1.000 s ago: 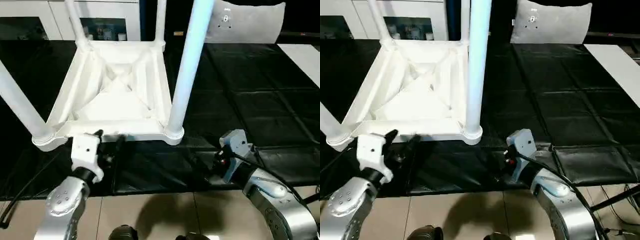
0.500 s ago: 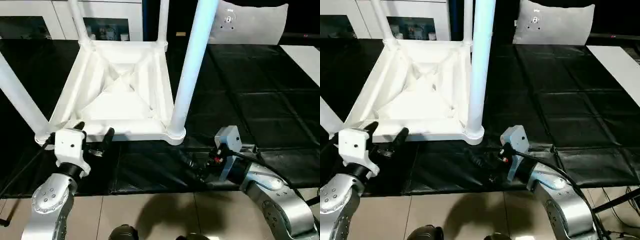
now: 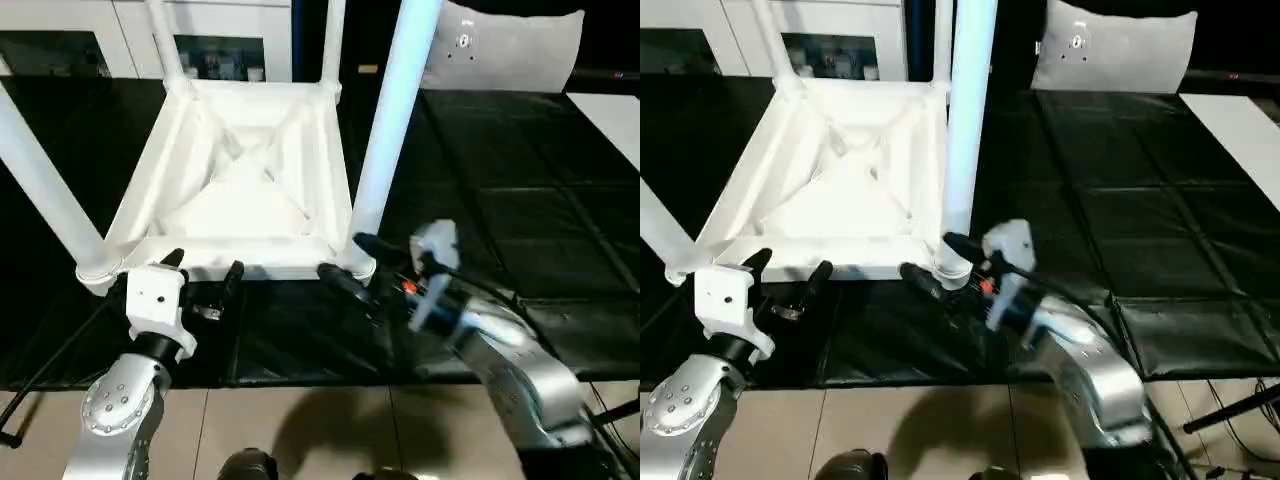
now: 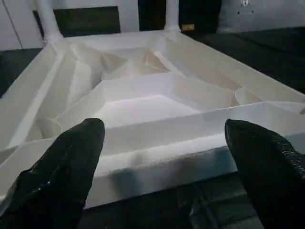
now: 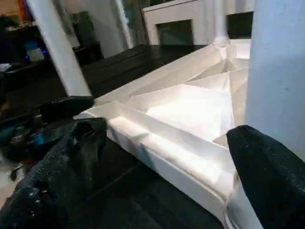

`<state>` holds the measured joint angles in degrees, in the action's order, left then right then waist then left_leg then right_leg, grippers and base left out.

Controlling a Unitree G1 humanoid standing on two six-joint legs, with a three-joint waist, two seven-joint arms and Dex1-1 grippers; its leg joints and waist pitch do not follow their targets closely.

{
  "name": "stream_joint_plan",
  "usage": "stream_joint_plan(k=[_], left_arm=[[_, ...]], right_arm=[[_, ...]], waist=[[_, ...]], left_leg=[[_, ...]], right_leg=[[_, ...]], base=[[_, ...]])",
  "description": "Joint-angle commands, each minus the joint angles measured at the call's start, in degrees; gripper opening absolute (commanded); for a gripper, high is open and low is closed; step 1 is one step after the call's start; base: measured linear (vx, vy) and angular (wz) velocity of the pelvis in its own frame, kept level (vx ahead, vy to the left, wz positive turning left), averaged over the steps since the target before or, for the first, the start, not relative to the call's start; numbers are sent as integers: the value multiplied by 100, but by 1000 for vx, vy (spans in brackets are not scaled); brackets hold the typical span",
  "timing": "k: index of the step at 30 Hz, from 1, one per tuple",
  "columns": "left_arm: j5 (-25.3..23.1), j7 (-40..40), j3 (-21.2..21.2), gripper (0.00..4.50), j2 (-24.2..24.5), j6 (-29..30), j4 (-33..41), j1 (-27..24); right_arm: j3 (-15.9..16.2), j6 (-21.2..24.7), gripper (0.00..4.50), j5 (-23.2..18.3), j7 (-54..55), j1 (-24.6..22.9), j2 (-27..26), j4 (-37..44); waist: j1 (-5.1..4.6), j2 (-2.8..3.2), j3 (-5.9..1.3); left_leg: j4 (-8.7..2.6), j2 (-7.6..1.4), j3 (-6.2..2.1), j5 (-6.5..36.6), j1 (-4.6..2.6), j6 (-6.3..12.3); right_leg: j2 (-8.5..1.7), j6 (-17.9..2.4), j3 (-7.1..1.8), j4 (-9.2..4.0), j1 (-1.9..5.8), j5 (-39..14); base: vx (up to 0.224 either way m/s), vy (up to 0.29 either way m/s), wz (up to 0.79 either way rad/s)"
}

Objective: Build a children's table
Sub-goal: Flip table

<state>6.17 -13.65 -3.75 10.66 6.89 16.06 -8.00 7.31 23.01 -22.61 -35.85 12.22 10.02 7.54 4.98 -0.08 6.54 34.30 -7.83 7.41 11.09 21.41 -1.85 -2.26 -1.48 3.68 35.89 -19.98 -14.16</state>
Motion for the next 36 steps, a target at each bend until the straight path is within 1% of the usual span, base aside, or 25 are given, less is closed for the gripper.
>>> stream_joint_plan(k=[1, 2, 3, 5, 6, 7, 8, 9, 10, 11, 13, 14, 15, 17, 18, 20, 21, 23, 27, 28, 29, 30, 32, 35, 36], left_arm=[[1, 23, 9, 442, -22, -96, 97, -54], [-6, 26, 7, 442, -28, -123, 121, -84], [0, 46, -10, 442, -55, -179, 154, -132], [6, 61, -22, 442, -73, -215, 173, -161], [-17, 101, -35, 442, -91, -293, 184, -186], [-17, 101, -35, 442, -91, -293, 184, -186], [-40, 146, -58, 442, -110, -378, 195, -213], [-45, 172, -92, 442, -125, -465, 227, -264], [-45, 172, -92, 442, -125, -465, 227, -264], [-44, 188, -115, 442, -135, -526, 249, -301], [-20, 227, -229, 442, -161, -692, 424, -527], [-20, 227, -229, 442, -161, -692, 424, -527], [3, 266, -321, 442, -192, -777, 551, -690], [7, 274, -337, 442, -200, -795, 568, -718], [13, 318, -397, 442, -208, -773, 577, -724], [19, 350, -441, 442, -212, -756, 583, -727], [34, 338, -476, 442, -174, -745, 538, -675], [37, 280, -525, 442, -15, -717, 293, -449], [-48, 451, -749, 442, 134, -508, -42, -94], [-48, 451, -749, 442, 134, -508, -42, -94], [-80, 555, -843, 442, 145, -460, -114, 10], [-13, 590, -924, 442, 139, -463, -190, 127], [5, 582, -932, 442, 144, -458, -212, 158], [-32, 468, -860, 442, 285, -468, -435, 359], [7, 433, -852, 442, 295, -430, -486, 403]], right_arm=[[-170, -135, 450, 204, 367, 161, -39, -291], [-220, -162, 450, 246, 480, 201, -65, -367], [-354, -215, 450, 266, 658, 257, -107, -488], [-446, -254, 450, 276, 771, 293, -135, -569], [-558, -366, 450, 345, 946, 336, -150, -679], [-558, -366, 450, 345, 946, 336, -150, -679], [-730, -477, 450, 385, 1165, 399, -167, -817], [-905, -602, 450, 439, 1389, 477, -172, -965], [-905, -602, 450, 439, 1389, 477, -172, -965], [-1022, -702, 450, 480, 1539, 537, -180, -1082], [-1217, -825, 450, 513, 1750, 608, -163, -1217], [-1217, -825, 450, 513, 1750, 608, -163, -1217], [-1268, -859, 450, 522, 1812, 623, -126, -1267], [-1272, -878, 450, 532, 1823, 631, -125, -1291], [-1242, -884, 450, 553, 1793, 588, -113, -1276], [-1221, -887, 450, 567, 1769, 556, -106, -1262], [-1174, -859, 450, 569, 1727, 502, -111, -1223], [-1042, -804, 450, 535, 1574, 384, -144, -1124], [-713, -645, 450, 357, 1023, 126, -67, -793], [-713, -645, 450, 357, 1023, 126, -67, -793], [-560, -566, 450, 287, 801, 22, 8, -652], [-417, -410, 450, 146, 533, -96, 106, -484], [-396, -368, 450, 98, 470, -117, 124, -446], [-340, -132, 450, -288, 8, -140, 181, -237], [-303, -147, 450, -260, -33, -130, 208, -225]], waist=[[-4, 11, -312], [-2, 26, -304], [-5, -3, -299], [9, 24, -308], [5, -22, -299], [15, -2, -311], [18, 7, -313], [12, -9, -309], [10, -10, -314], [15, -9, -316], [13, -21, -310], [7, -37, -318], [0, -35, -321], [-9, -42, -326], [-12, -93, -313], [-11, -71, -333], [-4, -88, -366], [-6, -71, -360], [-1, -64, -361], [0, -48, -367], [6, -16, -380], [14, -40, -383], [12, -40, -387], [34, -32, -400], [41, -31, -406]], left_leg=[[-502, -584, -192, 1126, -38, 188], [-510, -584, -191, 1178, -43, 149], [-515, -586, -183, 1194, -46, 126], [-510, -586, -178, 1211, -61, 104], [-519, -585, -169, 1186, -50, 112], [-518, -588, -180, 1131, -50, 115], [-519, -592, -172, 1114, -55, 114], [-523, -589, -169, 1118, -56, 124], [-519, -588, -169, 1103, -46, 120], [-517, -589, -160, 1094, -51, 119], [-516, -580, -146, 1047, -36, 145], [-513, -588, -142, 970, -26, 176], [-502, -576, -131, 903, -23, 226], [-490, -569, -124, 811, -24, 314], [-490, -561, -118, 762, -10, 379], [-469, -565, -107, 654, -12, 419], [-442, -559, -96, 484, -7, 456], [-438, -553, -90, 406, 1, 529], [-455, -586, -110, 560, -14, 508], [-452, -589, -107, 591, -17, 495], [-449, -590, -114, 596, -17, 471], [-442, -593, -112, 599, -22, 484], [-448, -598, -120, 613, -16, 486], [-448, -598, -114, 784, -25, 447], [-447, -603, -119, 789, -35, 419]], right_leg=[[-738, -1197, -423, -468, 126, -612], [-735, -1177, -423, -482, 111, -758], [-735, -1140, -432, -490, 109, -806], [-731, -1113, -431, -486, 92, -813], [-729, -1088, -434, -490, 99, -766], [-731, -1092, -429, -469, 101, -707], [-727, -1074, -430, -468, 91, -629], [-719, -1069, -423, -471, 92, -578], [-732, -1089, -422, -458, 97, -557], [-735, -1093, -423, -459, 97, -551], [-737, -1073, -425, -461, 107, -547], [-742, -1066, -423, -453, 122, -461], [-727, -1062, -418, -453, 123, -364], [-713, -1051, -412, -448, 122, -256], [-719, -1030, -411, -447, 131, -278], [-713, -1019, -412, -443, 116, -222], [-697, -1013, -409, -412, 117, 1], [-663, -1015, -395, -391, 88, 228], [-682, -1021, -385, -382, 94, 202], [-683, -1039, -387, -384, 96, 211], [-690, -1079, -385, -371, 102, 248], [-688, -1053, -395, -385, 118, 321], [-705, -1102, -391, -377, 112, 371], [-718, -1148, -398, -398, 116, 102], [-711, -1126, -395, -395, 110, 73]], base=[[0, 0, 0], [0, 0, 0], [0, 0, 0], [0, 0, 0], [0, 0, 0], [0, 0, 0], [0, 0, 0], [0, 0, 0], [0, 0, 0], [0, 0, 0], [0, 0, 0], [0, 0, 0], [0, 0, 0], [0, 0, 0], [0, 0, 0], [0, 0, 0], [0, 0, 0], [0, 0, 0], [0, 0, 0], [0, 0, 0], [0, 0, 0], [0, 0, 0], [0, 0, 0], [0, 0, 0], [0, 0, 0]])
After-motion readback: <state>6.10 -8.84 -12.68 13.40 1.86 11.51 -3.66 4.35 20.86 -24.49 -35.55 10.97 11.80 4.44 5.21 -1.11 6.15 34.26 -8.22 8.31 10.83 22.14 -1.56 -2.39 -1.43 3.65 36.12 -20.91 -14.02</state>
